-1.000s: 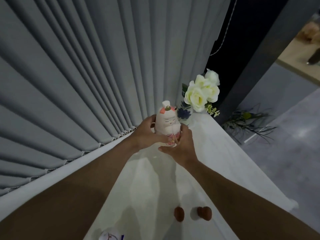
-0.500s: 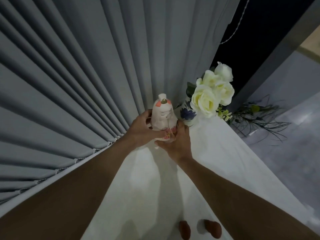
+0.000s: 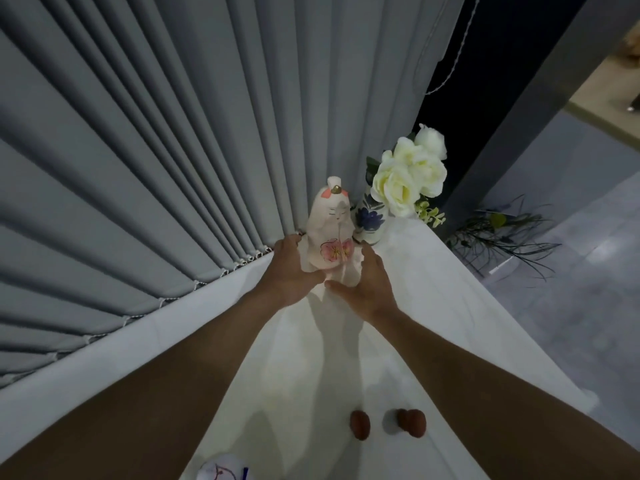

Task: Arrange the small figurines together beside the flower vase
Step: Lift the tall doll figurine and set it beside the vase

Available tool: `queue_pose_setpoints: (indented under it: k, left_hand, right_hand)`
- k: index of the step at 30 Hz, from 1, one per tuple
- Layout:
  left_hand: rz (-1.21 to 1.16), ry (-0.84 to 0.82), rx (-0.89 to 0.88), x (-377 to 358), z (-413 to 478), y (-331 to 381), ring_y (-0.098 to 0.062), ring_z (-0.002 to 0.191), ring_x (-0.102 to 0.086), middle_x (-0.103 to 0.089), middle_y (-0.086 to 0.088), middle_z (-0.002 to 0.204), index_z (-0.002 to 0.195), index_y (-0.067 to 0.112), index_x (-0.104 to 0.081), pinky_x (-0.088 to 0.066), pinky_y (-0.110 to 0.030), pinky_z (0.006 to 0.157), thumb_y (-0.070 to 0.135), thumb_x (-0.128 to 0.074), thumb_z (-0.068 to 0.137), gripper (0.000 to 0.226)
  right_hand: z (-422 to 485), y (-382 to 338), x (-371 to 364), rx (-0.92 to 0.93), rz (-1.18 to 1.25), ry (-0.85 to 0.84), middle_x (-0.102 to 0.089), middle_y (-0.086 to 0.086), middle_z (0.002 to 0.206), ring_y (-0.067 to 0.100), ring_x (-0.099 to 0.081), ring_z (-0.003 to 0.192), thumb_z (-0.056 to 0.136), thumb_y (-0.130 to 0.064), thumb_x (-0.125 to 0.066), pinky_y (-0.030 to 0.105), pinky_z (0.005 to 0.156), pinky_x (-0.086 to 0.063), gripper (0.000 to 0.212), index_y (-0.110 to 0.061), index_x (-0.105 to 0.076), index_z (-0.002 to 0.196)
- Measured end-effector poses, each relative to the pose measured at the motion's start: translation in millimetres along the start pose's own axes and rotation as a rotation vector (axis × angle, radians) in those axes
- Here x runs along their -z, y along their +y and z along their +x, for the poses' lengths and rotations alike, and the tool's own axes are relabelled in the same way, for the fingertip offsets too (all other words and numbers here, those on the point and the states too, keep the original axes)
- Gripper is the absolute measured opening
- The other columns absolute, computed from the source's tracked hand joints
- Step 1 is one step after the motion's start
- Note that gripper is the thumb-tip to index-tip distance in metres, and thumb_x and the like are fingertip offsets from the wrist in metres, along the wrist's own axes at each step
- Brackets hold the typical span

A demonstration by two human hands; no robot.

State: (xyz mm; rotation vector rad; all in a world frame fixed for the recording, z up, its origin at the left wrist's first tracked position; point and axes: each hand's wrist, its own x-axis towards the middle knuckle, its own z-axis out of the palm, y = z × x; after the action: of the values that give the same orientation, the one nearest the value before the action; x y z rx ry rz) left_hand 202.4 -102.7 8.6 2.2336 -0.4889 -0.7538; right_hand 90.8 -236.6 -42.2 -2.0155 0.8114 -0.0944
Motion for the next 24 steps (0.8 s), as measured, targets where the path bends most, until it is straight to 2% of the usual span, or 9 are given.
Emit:
queue_pose_setpoints:
  k: [3,6,8,13,15,17,19,21,24]
  left_hand:
    - [0.072,-0.062,-0.016,-11.8,-28.8,-4.2,-0.022,0.126,-0.049,-0.042,-0.004,0.139,0.142,0.015,-0.038,-0.044,-0.035,0.104,0.030,-0.079,0.081,0.075]
    - [0.152,-0.262,-0.015,-27.6,-60.2,-7.9,-0.017,0.111,-0.054,-0.050,0.001,0.127,0.134,0.019,-0.048,-0.044,-0.028,0.089,0.032,-0.076,0.083,0.060]
    - [0.196,-0.411,-0.001,-41.7,-80.5,-11.4,-0.018,0.109,-0.057,-0.054,0.001,0.129,0.131,0.022,-0.052,-0.049,-0.030,0.089,0.035,-0.075,0.083,0.054]
    - [0.305,-0.683,-0.001,-76.9,-132.4,-24.3,-0.019,0.120,-0.055,-0.048,0.004,0.137,0.140,0.030,-0.045,-0.049,-0.041,0.103,0.044,-0.084,0.071,0.081]
    - [0.325,-0.659,-0.029,-91.0,-145.3,-36.6,-0.020,0.118,-0.056,-0.046,0.003,0.135,0.139,0.030,-0.043,-0.050,-0.041,0.102,0.040,-0.087,0.068,0.085]
    - [0.327,-0.594,-0.073,-104.7,-153.7,-50.8,-0.019,0.112,-0.058,-0.049,0.003,0.128,0.134,0.026,-0.047,-0.052,-0.035,0.097,0.032,-0.088,0.069,0.077]
    - [0.272,-0.516,-0.100,-115.5,-159.7,-62.7,-0.016,0.099,-0.061,-0.054,0.005,0.114,0.117,0.023,-0.057,-0.054,-0.031,0.089,0.020,-0.085,0.074,0.052]
    - [0.221,-0.434,-0.130,-122.7,-162.2,-72.5,-0.014,0.090,-0.064,-0.060,0.005,0.101,0.097,0.021,-0.061,-0.057,-0.035,0.084,0.009,-0.076,0.078,0.027]
    - [0.180,-0.323,-0.163,-130.5,-160.2,-78.9,-0.017,0.084,-0.068,-0.067,0.004,0.091,0.083,0.021,-0.063,-0.059,-0.043,0.079,0.003,-0.066,0.077,0.020]
  right_hand:
    - [-27.6,9.6,15.3,0.008,-0.026,-0.003,-0.041,0.008,0.157,0.025,-0.044,0.142,0.082,-0.041,-0.084,0.035,0.111,-0.039,0.096,-0.019,-0.028,0.158]
    - [-56.9,26.4,30.1,0.011,-0.077,-0.019,-0.044,0.003,0.157,0.022,-0.049,0.137,0.089,-0.048,-0.075,0.040,0.114,-0.043,0.082,-0.019,-0.035,0.155]
    - [-78.6,39.3,39.2,0.023,-0.070,-0.024,-0.048,0.001,0.153,0.020,-0.054,0.129,0.093,-0.050,-0.069,0.041,0.110,-0.047,0.071,-0.020,-0.042,0.151]
    - [-138.2,78.0,57.0,-0.018,-0.093,-0.072,-0.059,-0.004,0.142,0.014,-0.060,0.115,0.095,-0.058,-0.060,0.037,0.101,-0.053,0.055,-0.025,-0.056,0.139]
    - [-161.4,92.8,59.9,-0.052,-0.069,-0.084,-0.060,-0.004,0.138,0.015,-0.060,0.114,0.092,-0.064,-0.059,0.035,0.098,-0.053,0.063,-0.023,-0.057,0.139]
    - [-182.9,104.8,59.6,-0.091,-0.041,-0.116,-0.060,-0.003,0.133,0.017,-0.060,0.114,0.091,-0.060,-0.062,0.023,0.091,-0.050,0.064,-0.019,-0.056,0.140]
    - [-199.3,114.4,55.8,-0.101,-0.043,-0.123,-0.059,-0.004,0.128,0.017,-0.059,0.114,0.090,-0.047,-0.070,0.013,0.087,-0.043,0.060,-0.017,-0.056,0.140]
    - [-206.3,121.5,50.9,-0.062,-0.081,-0.090,-0.059,-0.007,0.125,0.012,-0.058,0.111,0.083,-0.039,-0.075,0.016,0.090,-0.042,0.060,-0.015,-0.058,0.135]
    - [-207.5,129.4,42.1,0.035,-0.175,-0.043,-0.061,-0.011,0.111,0.010,-0.058,0.100,0.082,-0.024,-0.081,0.013,0.091,-0.042,0.035,-0.019,-0.068,0.113]
